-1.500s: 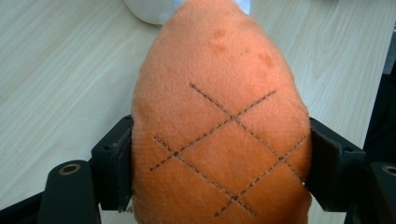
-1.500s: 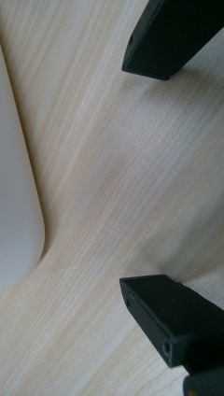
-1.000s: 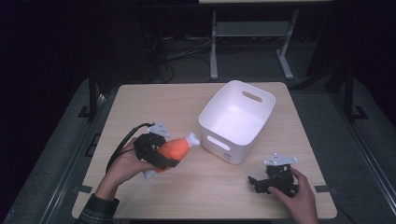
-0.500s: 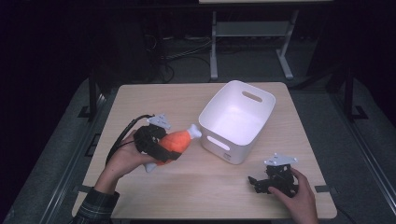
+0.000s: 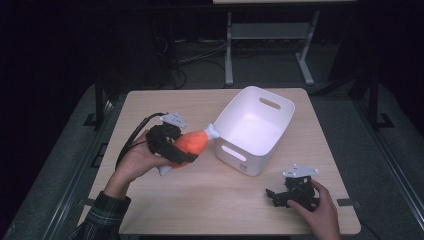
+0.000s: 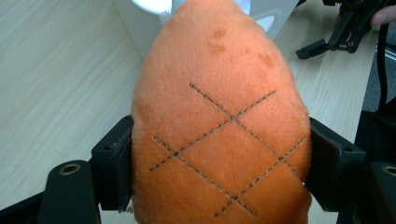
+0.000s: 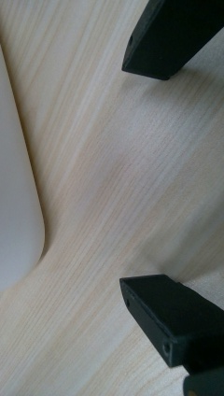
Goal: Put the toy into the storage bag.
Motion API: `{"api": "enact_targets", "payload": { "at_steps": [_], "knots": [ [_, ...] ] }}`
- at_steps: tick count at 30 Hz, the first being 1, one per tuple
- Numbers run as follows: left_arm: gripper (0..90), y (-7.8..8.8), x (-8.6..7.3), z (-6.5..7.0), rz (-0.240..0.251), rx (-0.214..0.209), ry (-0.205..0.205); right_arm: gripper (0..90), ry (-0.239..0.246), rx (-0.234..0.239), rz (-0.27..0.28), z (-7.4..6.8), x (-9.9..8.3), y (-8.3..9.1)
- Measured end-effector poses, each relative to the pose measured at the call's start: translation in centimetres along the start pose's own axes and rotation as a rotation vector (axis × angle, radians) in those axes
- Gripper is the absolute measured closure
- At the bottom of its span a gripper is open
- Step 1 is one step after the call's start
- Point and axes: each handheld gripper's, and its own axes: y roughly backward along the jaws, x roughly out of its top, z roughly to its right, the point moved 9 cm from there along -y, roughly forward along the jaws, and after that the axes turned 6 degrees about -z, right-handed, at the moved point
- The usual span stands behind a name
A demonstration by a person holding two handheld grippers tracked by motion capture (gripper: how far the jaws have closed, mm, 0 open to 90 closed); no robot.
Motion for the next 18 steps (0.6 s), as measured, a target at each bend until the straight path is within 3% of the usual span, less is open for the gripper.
{"api": "enact_targets", "payload": {
  "at_steps": [18],
  "knots": [
    [22.9,0.4,4.4,-0.9,0.004,0.007,-0.028,0.0,0.0,0.0,0.0,0.0,0.0,0.0]
  ]
}}
